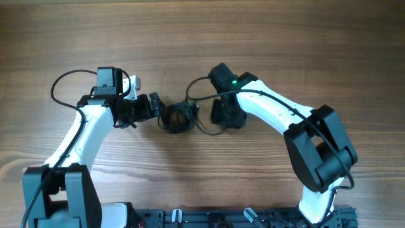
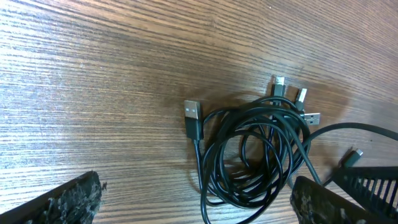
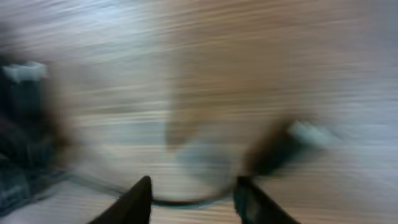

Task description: Untangle cables

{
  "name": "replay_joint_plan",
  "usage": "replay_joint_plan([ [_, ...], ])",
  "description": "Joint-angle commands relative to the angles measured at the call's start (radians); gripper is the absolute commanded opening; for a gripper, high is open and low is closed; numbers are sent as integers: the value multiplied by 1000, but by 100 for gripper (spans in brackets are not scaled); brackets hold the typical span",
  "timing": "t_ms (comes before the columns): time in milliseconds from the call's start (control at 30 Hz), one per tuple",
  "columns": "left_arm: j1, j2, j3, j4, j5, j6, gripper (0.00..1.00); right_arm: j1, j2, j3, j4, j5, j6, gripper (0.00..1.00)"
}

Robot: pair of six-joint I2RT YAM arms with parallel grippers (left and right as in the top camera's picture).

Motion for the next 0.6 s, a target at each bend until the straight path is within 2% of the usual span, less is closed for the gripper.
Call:
replay_joint_plan([
  [0, -3, -10, -6, 5, 13, -6, 100, 6, 11, 8, 115, -383, -200, 52],
  [67, -3, -10, -6, 5, 13, -6, 100, 6, 11, 8, 169, -489, -243, 52],
  [567, -3, -10, -6, 5, 13, -6, 100, -5, 11, 8, 303, -521, -241, 55],
])
